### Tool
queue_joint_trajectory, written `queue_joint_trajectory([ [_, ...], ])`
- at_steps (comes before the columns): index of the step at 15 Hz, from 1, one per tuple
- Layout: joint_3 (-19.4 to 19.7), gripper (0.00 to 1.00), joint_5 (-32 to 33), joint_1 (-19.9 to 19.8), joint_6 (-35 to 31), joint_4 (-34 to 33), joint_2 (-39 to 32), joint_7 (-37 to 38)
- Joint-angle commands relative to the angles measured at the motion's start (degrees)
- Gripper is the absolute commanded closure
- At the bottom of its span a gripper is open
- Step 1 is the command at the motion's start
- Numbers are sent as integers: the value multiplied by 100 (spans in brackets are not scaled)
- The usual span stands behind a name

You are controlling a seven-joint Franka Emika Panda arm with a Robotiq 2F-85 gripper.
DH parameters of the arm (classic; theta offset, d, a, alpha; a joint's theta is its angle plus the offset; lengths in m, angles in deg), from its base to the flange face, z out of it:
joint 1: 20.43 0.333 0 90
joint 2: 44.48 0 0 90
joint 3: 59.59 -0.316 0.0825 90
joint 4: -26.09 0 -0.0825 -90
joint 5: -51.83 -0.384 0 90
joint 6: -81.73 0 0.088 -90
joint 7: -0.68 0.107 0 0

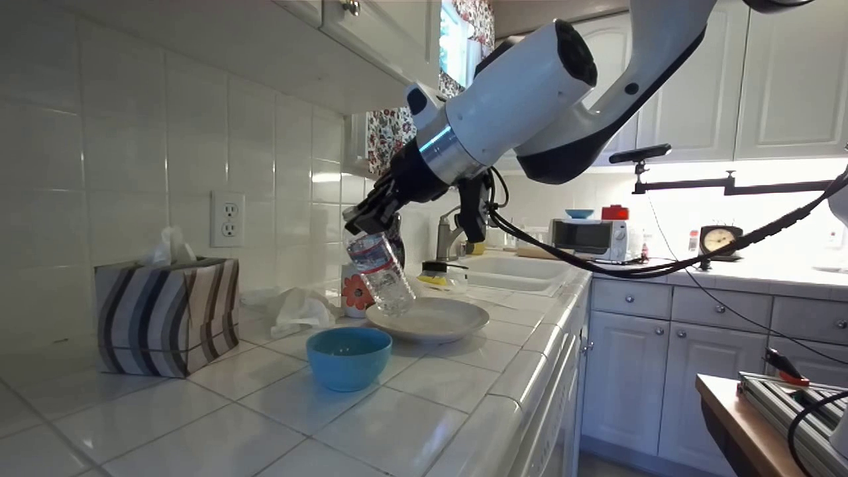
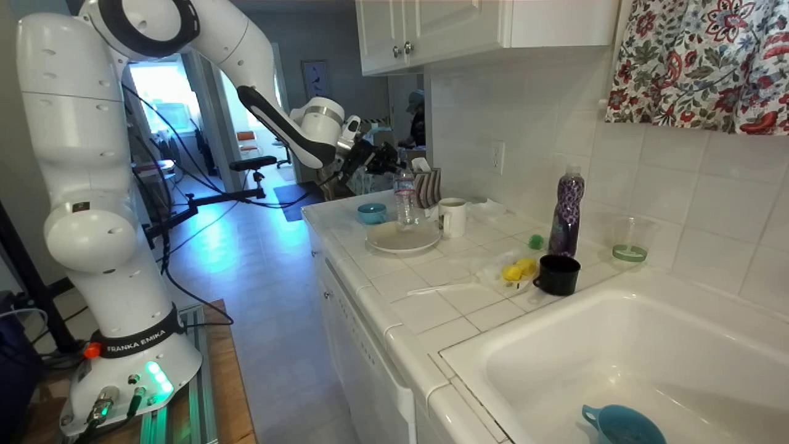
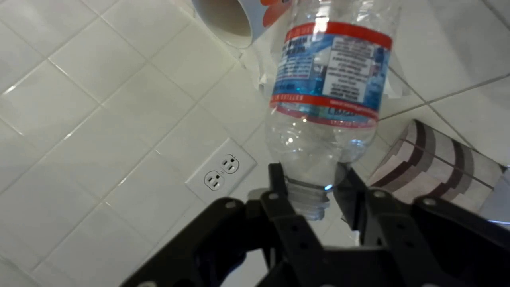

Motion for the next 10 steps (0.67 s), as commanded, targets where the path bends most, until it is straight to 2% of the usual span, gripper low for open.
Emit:
queue_joint_trajectory([
  [1, -107, 89, -231, 35, -434, -381, -280, -497],
  [5, -274, 89, 282, 166, -422, -194, -103, -7],
  [10, -363, 89, 597, 262, -138, 13, 68, 590],
])
